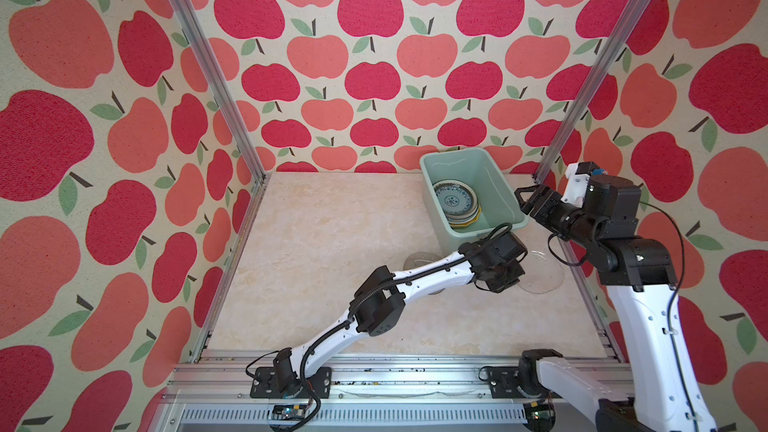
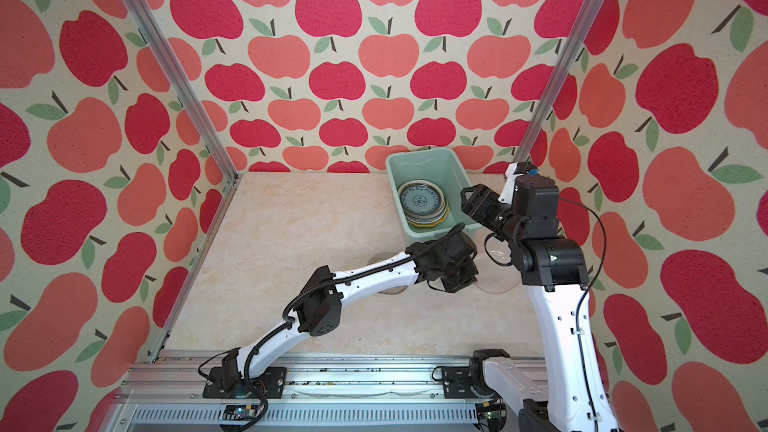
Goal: Place the plates into the plastic bin on the countertop
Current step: 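Lift the clear glass plate upright with the left gripper while the right approaches, then carry the clear plate toward the bin with the left while the right grips it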
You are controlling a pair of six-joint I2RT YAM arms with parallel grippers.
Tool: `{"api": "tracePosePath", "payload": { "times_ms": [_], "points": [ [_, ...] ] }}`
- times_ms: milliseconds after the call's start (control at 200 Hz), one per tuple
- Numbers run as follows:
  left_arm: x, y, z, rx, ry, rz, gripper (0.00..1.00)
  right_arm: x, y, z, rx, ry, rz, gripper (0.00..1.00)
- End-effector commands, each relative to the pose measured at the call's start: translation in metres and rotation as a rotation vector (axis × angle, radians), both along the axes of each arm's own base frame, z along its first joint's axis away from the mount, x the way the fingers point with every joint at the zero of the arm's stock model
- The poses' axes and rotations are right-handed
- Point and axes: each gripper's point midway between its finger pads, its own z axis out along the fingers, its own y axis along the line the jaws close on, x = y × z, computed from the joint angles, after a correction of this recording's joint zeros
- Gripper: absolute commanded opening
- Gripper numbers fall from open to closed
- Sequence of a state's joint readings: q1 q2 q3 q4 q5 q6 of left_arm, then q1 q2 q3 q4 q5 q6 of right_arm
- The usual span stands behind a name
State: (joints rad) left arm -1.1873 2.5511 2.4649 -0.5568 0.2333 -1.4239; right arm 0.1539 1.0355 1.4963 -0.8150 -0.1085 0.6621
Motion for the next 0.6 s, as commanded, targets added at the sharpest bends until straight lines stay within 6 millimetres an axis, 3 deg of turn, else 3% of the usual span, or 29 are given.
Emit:
{"api": "tracePosePath", "payload": {
  "times_ms": [0, 170, 285, 445, 595],
  "points": [
    [-0.011, -0.004, 0.013, 0.018, -0.113, -0.094, 0.01, -0.001, 0.006, 0.033, 0.028, -0.09, 0.042, 0.71],
    [-0.009, -0.004, 0.052, -0.029, -0.245, -0.136, 0.0, -0.018, 0.046, 0.108, 0.207, -0.372, 0.282, 0.7],
    [-0.006, 0.003, 0.086, -0.046, -0.363, -0.171, 0.0, -0.036, 0.057, 0.151, 0.294, -0.517, 0.378, 0.7],
    [0.0, 0.023, 0.14, -0.053, -0.522, -0.178, 0.0, -0.061, 0.063, 0.188, 0.341, -0.636, 0.457, 0.7],
    [0.024, 0.075, 0.183, 0.062, -0.657, -0.095, 0.0, -0.077, 0.06, 0.204, 0.347, -0.668, 0.458, 0.72]
  ]
}}
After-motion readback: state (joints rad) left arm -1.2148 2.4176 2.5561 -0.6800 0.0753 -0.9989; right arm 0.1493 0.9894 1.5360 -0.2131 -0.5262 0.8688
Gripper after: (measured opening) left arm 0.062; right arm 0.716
